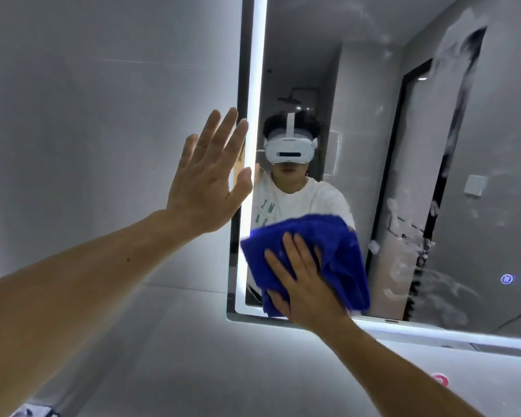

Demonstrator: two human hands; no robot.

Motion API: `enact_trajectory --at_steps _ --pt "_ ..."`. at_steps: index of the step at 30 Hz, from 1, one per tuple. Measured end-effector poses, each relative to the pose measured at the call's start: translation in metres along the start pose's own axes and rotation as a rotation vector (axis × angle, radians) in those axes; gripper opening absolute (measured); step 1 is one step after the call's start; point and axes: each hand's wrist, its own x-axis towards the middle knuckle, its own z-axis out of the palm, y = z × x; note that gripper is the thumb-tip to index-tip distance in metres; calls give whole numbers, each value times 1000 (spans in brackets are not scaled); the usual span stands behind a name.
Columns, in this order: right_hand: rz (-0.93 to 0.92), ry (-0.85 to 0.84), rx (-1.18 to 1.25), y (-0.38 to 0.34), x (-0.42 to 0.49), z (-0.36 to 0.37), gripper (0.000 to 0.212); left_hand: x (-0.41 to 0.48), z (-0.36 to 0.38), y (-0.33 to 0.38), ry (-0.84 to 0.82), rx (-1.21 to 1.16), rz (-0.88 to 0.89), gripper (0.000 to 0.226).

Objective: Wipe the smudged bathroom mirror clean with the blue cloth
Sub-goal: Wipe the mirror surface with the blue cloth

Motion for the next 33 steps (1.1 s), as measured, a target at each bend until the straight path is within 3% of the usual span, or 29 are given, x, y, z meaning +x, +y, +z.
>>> enact_trajectory --at_steps 5,8,12,16,21,28,33 --pt "-236 -196 -108 4 -50 8 54 5 -6 4 -19 -8 8 66" --pt "-309 -191 -136 30 -25 -8 55 11 -13 6 -23 -8 31 68" --pt "-39 37 -72 84 61 -43 58 29 -25 7 13 -16 46 66" --pt "251 109 -44 133 143 -72 63 45 -36 4 34 28 71 65" --pt "478 159 25 109 160 -68 66 50 -39 2 -24 37 11 66" --pt "191 -9 18 40 62 -32 67 49 -33 6 -49 32 53 66" --pt "6 -78 -10 56 52 -37 65 60 -39 8 -29 42 86 66"
